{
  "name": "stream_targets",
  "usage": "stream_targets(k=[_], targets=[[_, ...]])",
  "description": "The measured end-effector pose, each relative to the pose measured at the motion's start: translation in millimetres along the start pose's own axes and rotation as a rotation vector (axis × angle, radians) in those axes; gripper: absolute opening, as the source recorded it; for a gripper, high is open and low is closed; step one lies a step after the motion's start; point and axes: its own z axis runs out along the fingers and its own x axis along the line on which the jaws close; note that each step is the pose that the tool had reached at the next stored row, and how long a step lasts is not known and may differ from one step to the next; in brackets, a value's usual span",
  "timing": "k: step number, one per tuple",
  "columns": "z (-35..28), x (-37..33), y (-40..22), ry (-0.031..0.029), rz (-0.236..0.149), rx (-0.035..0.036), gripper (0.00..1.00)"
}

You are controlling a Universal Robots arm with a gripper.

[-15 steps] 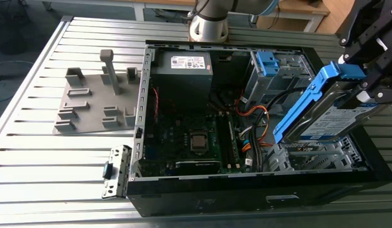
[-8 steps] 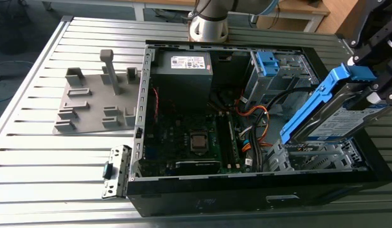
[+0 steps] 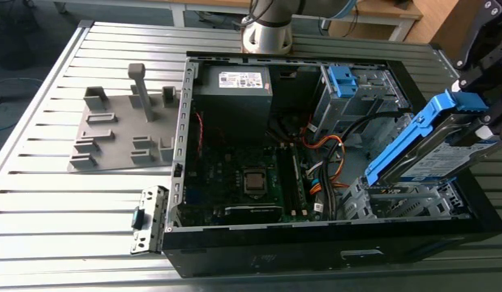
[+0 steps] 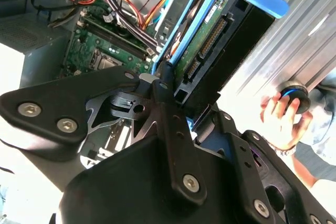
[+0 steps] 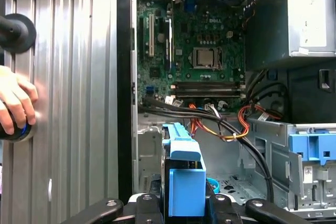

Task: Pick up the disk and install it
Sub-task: 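Pick up the disk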

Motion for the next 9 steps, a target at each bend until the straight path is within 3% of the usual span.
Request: stream_targets(k=[9], targets=[[13.1, 2.2, -7.0, -0.0106, 0.000, -0.0004, 0.36]])
